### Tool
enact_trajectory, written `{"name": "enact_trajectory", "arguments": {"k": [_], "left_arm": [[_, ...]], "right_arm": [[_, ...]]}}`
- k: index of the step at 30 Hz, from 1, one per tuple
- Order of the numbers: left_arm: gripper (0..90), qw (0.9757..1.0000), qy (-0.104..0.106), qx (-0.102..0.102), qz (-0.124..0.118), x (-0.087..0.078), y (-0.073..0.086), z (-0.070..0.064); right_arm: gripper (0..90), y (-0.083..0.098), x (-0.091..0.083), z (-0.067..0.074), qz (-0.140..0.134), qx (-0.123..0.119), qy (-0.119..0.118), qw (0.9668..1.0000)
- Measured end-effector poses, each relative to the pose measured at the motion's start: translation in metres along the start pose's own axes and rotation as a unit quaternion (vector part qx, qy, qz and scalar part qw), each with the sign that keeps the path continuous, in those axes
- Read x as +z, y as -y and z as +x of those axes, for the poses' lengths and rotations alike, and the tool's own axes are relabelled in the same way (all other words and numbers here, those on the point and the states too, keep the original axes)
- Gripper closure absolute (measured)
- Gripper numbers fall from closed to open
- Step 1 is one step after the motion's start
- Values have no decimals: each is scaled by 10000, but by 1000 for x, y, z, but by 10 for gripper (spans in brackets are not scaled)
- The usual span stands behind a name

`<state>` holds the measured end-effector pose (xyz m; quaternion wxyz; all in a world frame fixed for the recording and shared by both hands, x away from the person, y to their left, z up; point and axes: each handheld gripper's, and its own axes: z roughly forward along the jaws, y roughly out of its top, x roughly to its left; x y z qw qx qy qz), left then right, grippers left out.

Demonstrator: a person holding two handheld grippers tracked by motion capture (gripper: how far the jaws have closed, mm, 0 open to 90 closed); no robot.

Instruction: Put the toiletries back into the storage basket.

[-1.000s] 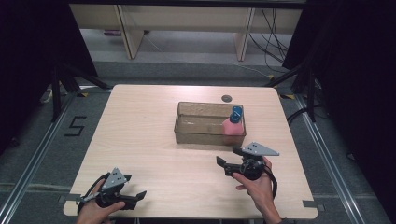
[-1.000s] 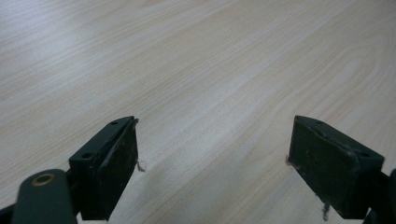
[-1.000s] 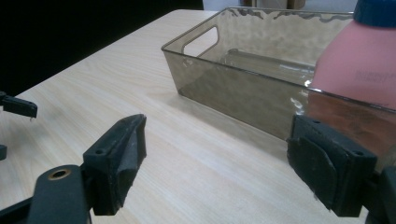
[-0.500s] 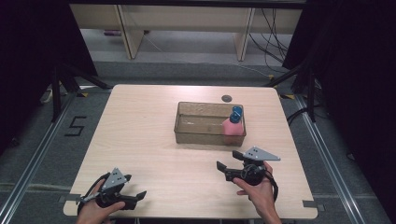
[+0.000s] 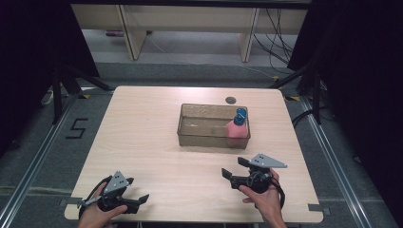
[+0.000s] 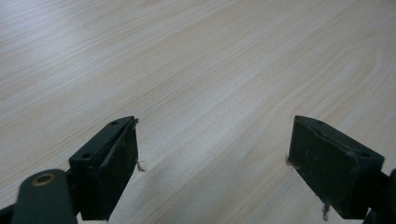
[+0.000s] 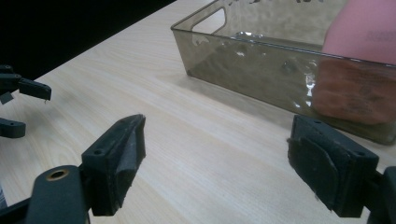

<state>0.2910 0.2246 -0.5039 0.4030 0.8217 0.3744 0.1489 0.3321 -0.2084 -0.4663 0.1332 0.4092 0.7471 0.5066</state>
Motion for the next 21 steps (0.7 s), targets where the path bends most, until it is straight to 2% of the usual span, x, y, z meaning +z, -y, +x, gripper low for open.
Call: {"name": "enact_trajectory", "arguments": {"k": [1,3,4,5,6,9,10,11,12,13,15,16,17,18,21], "left_arm": [[152,10000,1,2,1,0,0,0],[152,10000,1,1,-2,0,0,0],[152,10000,1,1,-2,0,0,0],[152,10000,-2,6,5,0,0,0],[152,10000,-1,3,5,0,0,0],[152,10000,0,61,44,-1,0,1],[152,10000,-1,44,32,0,0,0],[152,10000,-2,60,45,0,0,1],[152,10000,-3,60,50,0,0,1],[152,10000,-3,61,48,0,0,1],[152,10000,-1,61,58,0,0,1],[152,10000,-3,58,61,0,0,1],[152,10000,1,58,57,0,0,1],[152,10000,0,7,14,0,0,0],[152,10000,3,10,21,0,0,0]], "right_arm": [[196,1,-1,-1,-50,-75,58,9999],[192,3,-2,0,-29,31,-18,10000],[187,4,-2,-2,-63,-48,59,10000],[184,5,-2,2,13,221,27,9998],[181,5,-4,0,40,65,18,10000],[175,8,-4,-1,-43,10,71,10000],[170,9,-5,2,47,280,-24,9996],[166,9,-5,-1,-10,47,94,9999],[166,9,-6,-2,15,-17,95,10000],[165,10,-6,-1,102,169,52,9998],[160,11,-7,-2,21,23,83,10000],[160,12,-8,0,59,210,49,9997],[159,13,-8,-2,41,105,68,9999],[159,13,-7,-2,44,120,11,9999],[158,15,-10,-1,38,182,85,9998]]}}
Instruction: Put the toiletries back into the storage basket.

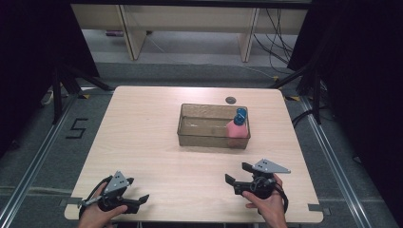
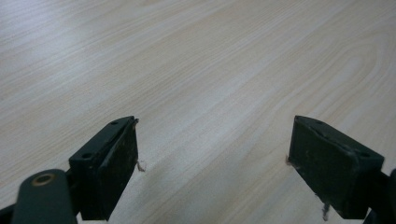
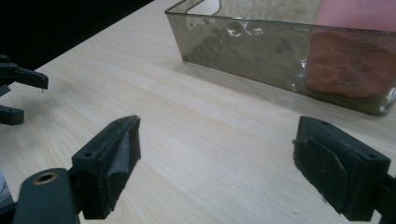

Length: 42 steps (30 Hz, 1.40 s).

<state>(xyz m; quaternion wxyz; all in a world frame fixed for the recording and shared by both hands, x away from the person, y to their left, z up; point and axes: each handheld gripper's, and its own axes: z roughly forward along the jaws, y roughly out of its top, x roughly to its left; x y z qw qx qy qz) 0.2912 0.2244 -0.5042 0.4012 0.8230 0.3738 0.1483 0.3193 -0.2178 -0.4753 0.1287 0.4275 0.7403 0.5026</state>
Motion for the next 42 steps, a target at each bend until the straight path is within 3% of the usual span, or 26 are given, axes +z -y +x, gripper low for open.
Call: {"name": "enact_trajectory", "arguments": {"k": [1,2,4,5,6,7,8,9,12,13,18,19,20,24,25,26,27,28,30,31,34,35,37,39,42], "left_arm": [[152,10000,1,-10,-7,0,0,0],[152,10000,13,-13,7,0,0,0],[152,10000,20,0,46,0,0,0],[152,10000,21,1,49,0,0,0],[152,10000,20,1,46,0,0,0],[152,10000,23,0,46,0,0,0],[152,10000,22,0,47,0,0,0],[152,10000,3,-9,16,0,0,0],[152,10000,5,-13,6,1,0,0],[152,10000,7,-12,4,1,0,0],[152,10000,6,-11,7,1,0,0],[152,10000,7,-12,9,1,0,0],[152,10000,7,-8,10,1,0,0],[152,10000,4,-4,23,1,0,0],[152,10000,8,-7,9,1,0,0],[152,10000,6,-8,7,1,0,0],[152,10000,4,-7,9,1,0,0],[152,10000,4,-7,7,1,0,0],[152,10000,4,-8,9,1,0,0],[152,10000,5,-4,8,1,0,0],[152,10000,6,-1,11,1,0,0],[152,10000,8,-7,13,1,0,0],[152,10000,20,10,-19,1,0,0],[152,10000,8,1,12,1,0,0],[152,10000,6,-4,12,1,0,0]], "right_arm": [[157,0,-1,-1,59,20,-107,9999],[158,1,-2,1,77,91,-25,9999],[157,2,-3,-1,73,-54,51,9999],[158,4,-3,1,16,44,32,10000],[157,4,-4,-1,54,-52,45,10000],[158,5,-4,2,97,114,0,9999],[158,5,-6,0,78,-59,44,9999],[158,6,-6,1,85,33,24,10000],[158,8,-5,-2,14,-98,5,10000],[158,9,-8,1,156,25,90,9998],[158,12,-10,1,69,-8,-46,10000],[158,12,-12,1,98,-49,71,9999],[158,13,-13,3,151,75,31,9999],[158,15,-12,1,114,-102,53,9999],[158,15,-13,3,210,-26,114,9997],[158,16,-14,5,211,66,1,9998],[158,16,-16,5,226,16,53,9997],[158,18,-15,7,173,164,-30,9997],[158,18,-15,5,131,-115,95,9998],[158,19,-15,7,168,44,48,9998],[158,21,-16,7,165,9,2,9999],[158,21,-17,10,276,161,-32,9995],[158,23,-14,8,150,-59,-9,9999],[158,23,-16,13,320,131,-44,9994],[158,24,-15,11,248,-97,-32,9996]]}}
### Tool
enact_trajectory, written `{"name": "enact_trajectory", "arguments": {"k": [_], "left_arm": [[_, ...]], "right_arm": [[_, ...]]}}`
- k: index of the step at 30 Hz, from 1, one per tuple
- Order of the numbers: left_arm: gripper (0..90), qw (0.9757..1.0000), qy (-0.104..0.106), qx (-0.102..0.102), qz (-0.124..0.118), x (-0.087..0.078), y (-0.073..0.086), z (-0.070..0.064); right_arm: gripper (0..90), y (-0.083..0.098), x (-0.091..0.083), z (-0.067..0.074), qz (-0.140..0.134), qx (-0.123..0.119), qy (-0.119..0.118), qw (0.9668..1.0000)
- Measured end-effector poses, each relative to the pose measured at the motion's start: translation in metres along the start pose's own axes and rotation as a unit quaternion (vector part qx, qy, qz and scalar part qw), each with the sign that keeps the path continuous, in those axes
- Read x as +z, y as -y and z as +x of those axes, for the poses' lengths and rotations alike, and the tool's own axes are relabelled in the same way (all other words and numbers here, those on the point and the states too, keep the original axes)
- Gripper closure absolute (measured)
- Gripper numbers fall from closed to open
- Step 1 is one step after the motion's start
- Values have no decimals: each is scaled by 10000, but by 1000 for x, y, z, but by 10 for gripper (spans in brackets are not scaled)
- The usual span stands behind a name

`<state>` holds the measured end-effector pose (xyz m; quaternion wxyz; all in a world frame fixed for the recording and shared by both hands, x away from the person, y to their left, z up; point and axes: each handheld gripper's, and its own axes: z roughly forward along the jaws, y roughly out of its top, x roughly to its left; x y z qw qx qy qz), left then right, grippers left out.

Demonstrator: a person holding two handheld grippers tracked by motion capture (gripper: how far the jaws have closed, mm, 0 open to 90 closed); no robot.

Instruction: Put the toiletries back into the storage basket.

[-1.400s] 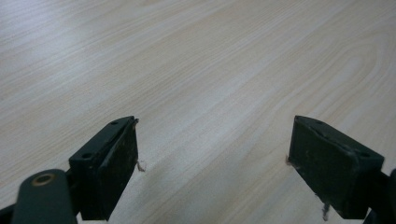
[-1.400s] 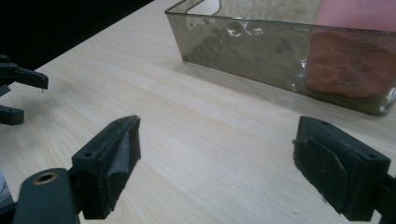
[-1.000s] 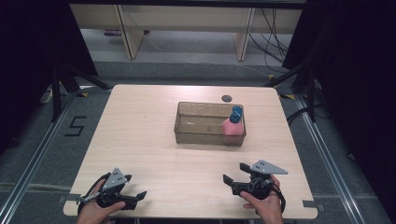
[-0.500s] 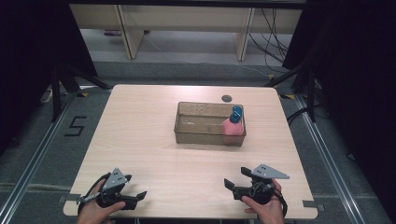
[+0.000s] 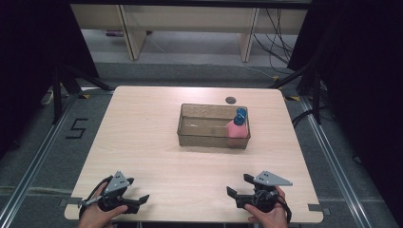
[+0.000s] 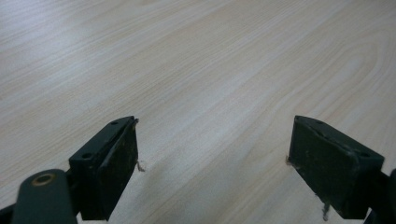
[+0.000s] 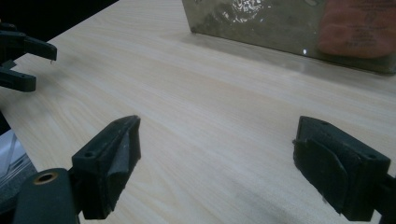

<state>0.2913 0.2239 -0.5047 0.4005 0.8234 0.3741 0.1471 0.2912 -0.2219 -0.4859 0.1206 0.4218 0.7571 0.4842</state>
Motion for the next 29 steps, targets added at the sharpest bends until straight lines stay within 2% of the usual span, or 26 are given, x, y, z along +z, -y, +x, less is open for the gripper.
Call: {"name": "enact_trajectory", "arguments": {"k": [1,2,3,4,6,7,8,11,12,13,14,15,16,18,20,24,27,29], "left_arm": [[152,10000,10,10,-33,0,0,0],[152,10000,12,12,-31,0,0,0],[152,10000,12,10,-31,1,0,0],[152,10000,14,2,-29,1,0,0],[152,10000,13,-1,-30,1,0,0],[152,10000,14,-3,-32,1,0,0],[152,10000,13,3,-28,1,0,0],[152,10000,11,14,-11,1,0,0],[152,10000,5,10,-4,0,0,0],[152,10000,5,13,-3,0,0,0],[152,10000,4,11,-5,0,0,0],[152,10000,5,14,-2,0,0,0],[152,10000,4,12,-4,0,0,0],[152,10000,1,11,-6,1,0,0],[152,10000,3,25,1,0,0,0],[152,10000,2,18,-1,0,0,0],[152,9998,-40,167,49,0,0,2],[152,9999,-6,100,68,0,0,1]], "right_arm": [[158,1,1,0,20,0,-44,10000],[158,1,-1,3,110,161,32,9998],[158,1,0,1,54,-4,24,10000],[158,1,-1,2,73,17,-40,10000],[158,2,0,3,80,83,-91,9999],[158,3,-2,6,199,224,-32,9995],[157,3,-1,3,113,-6,-13,9999],[157,4,0,5,93,52,-98,9999],[157,5,0,6,137,76,-57,9999],[157,5,1,5,131,-37,-35,9999],[157,6,1,9,270,221,-81,9994],[157,7,3,8,188,97,-103,9997],[157,7,3,8,203,78,-103,9997],[157,7,3,9,225,136,-118,9996],[157,7,2,9,169,81,-111,9998],[156,7,1,9,252,99,-135,9995],[156,7,3,8,182,45,-87,9998],[157,7,3,8,185,55,-88,9998]]}}
